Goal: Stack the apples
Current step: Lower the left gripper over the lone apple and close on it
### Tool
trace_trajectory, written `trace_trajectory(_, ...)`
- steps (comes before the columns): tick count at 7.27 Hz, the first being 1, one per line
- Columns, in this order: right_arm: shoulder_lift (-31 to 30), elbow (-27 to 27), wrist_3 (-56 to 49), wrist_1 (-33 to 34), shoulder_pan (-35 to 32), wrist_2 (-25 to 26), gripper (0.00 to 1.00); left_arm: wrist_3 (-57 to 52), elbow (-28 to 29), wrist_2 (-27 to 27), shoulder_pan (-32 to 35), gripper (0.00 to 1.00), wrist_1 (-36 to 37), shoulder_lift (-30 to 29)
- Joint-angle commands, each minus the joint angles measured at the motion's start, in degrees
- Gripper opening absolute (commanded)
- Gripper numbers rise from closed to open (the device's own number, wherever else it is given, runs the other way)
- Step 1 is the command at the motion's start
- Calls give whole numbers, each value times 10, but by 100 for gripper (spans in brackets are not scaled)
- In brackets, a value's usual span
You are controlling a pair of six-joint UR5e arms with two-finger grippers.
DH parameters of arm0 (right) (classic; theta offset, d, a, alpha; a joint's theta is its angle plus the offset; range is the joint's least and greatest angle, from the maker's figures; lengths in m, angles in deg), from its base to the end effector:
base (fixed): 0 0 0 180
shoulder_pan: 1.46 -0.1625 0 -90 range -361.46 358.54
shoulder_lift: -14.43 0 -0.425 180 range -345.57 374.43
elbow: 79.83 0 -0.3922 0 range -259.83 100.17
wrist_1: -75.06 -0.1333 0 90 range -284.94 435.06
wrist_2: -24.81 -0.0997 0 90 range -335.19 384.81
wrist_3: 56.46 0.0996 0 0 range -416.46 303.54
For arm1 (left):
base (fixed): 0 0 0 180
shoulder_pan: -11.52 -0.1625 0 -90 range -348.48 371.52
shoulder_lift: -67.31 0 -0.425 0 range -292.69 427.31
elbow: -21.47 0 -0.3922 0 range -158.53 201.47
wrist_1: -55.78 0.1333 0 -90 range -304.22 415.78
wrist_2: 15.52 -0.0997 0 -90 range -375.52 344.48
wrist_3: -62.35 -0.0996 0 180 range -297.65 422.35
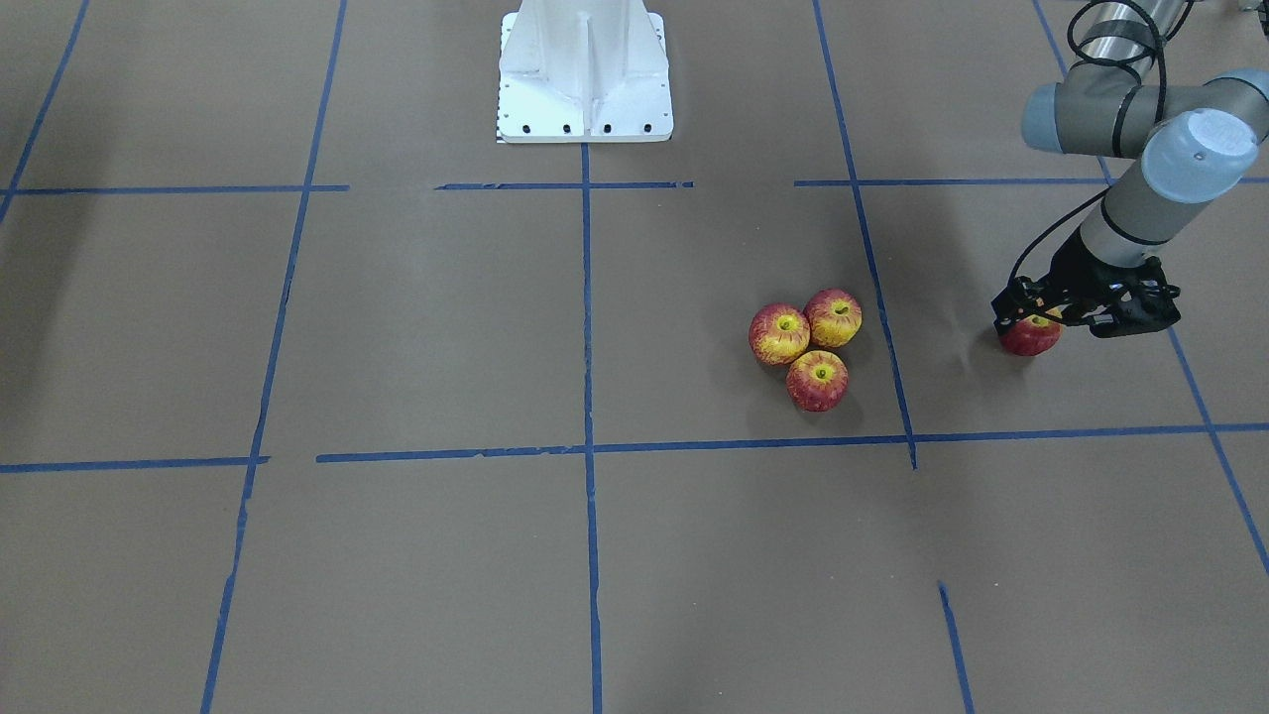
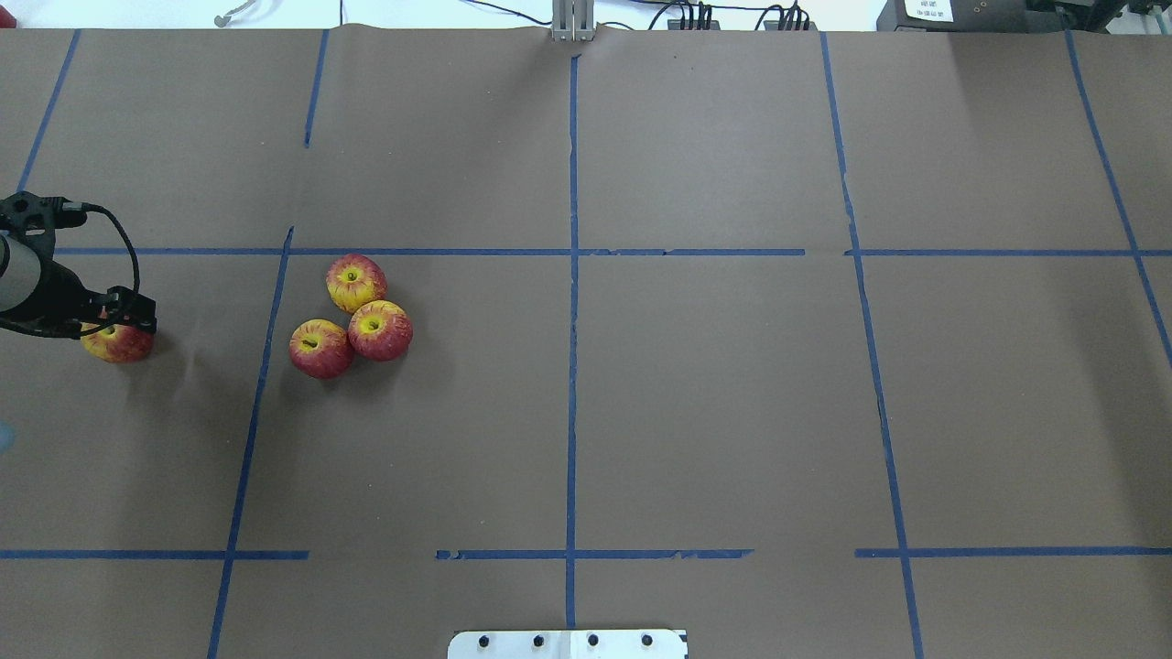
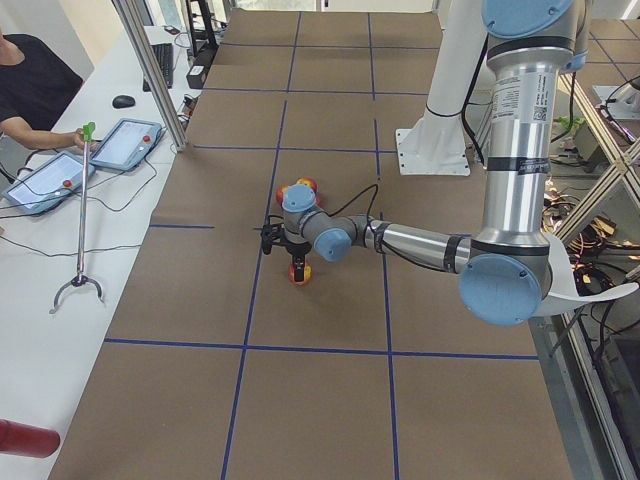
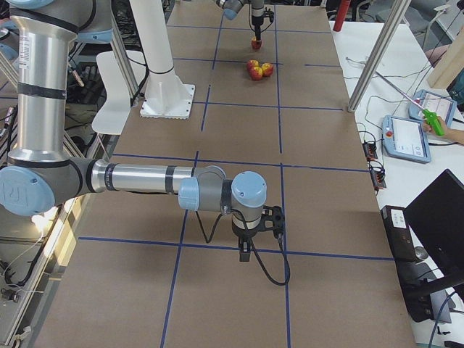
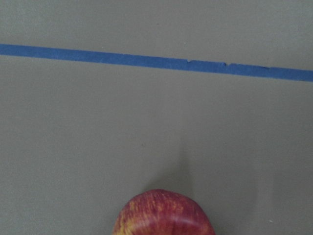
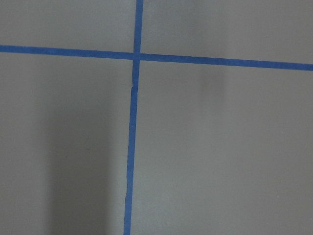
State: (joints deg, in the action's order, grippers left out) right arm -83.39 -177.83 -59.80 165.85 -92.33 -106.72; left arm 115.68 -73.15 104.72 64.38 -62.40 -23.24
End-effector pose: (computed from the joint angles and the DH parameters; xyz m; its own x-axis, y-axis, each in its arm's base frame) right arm 0.0738 -0.4322 0.6579 0.7480 -0.0399 0.6625 0.0284 0.9992 0.0280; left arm 0.2509 -0.4689 0.5692 0.7160 -0.0908 -0.6922 0.1171 0.9931 -0.0091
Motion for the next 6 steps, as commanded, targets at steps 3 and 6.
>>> trace_trajectory(3,0,0,0,0,0,0,100,-2,15,0,-15,90,-2,-2)
trace_trajectory(6,0,0,0,0,0,0,100,-2,-32,17,-14,0,16,-16)
